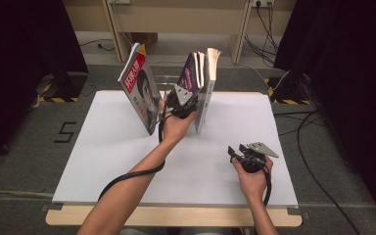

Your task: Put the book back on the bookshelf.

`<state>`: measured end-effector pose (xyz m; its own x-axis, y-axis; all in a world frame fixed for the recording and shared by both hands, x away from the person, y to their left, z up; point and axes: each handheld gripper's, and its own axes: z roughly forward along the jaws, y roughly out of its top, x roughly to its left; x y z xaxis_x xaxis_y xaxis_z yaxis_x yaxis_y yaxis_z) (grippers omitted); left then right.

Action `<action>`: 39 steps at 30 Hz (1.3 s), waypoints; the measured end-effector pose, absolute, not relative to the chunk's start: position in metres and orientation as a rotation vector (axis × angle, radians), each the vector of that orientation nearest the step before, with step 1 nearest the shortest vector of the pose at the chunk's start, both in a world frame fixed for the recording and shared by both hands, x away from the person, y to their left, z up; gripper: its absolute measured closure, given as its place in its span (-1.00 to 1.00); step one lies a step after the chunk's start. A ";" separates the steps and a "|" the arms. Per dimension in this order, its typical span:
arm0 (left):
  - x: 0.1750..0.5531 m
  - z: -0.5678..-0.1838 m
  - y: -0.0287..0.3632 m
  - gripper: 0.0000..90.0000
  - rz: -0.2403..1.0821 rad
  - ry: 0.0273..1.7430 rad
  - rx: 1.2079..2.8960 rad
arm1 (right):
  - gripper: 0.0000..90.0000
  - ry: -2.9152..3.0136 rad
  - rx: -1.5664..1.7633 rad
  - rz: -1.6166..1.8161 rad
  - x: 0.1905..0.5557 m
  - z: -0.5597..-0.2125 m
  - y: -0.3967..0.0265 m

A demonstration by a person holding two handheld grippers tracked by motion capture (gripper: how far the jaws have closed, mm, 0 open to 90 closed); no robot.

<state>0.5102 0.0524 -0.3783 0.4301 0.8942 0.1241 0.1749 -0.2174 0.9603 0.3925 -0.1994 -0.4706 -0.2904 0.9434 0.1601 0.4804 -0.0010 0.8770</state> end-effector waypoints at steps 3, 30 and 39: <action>0.509 -0.377 0.052 0.38 0.909 0.938 1.685 | 0.11 1.794 1.464 1.246 0.392 -0.471 -0.199; 0.497 -0.373 0.089 0.69 1.020 1.051 1.504 | 0.11 1.797 1.465 1.244 0.392 -0.471 -0.198; 0.495 -0.373 0.114 0.69 1.007 1.153 1.383 | 0.11 1.807 1.459 1.239 0.393 -0.472 -0.197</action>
<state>0.4953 0.1143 -0.3734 0.1894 0.9818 -0.0104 0.1216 -0.0130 0.9925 0.3928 -0.1966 -0.4717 -0.2976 0.9422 0.1540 0.4830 0.0095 0.8756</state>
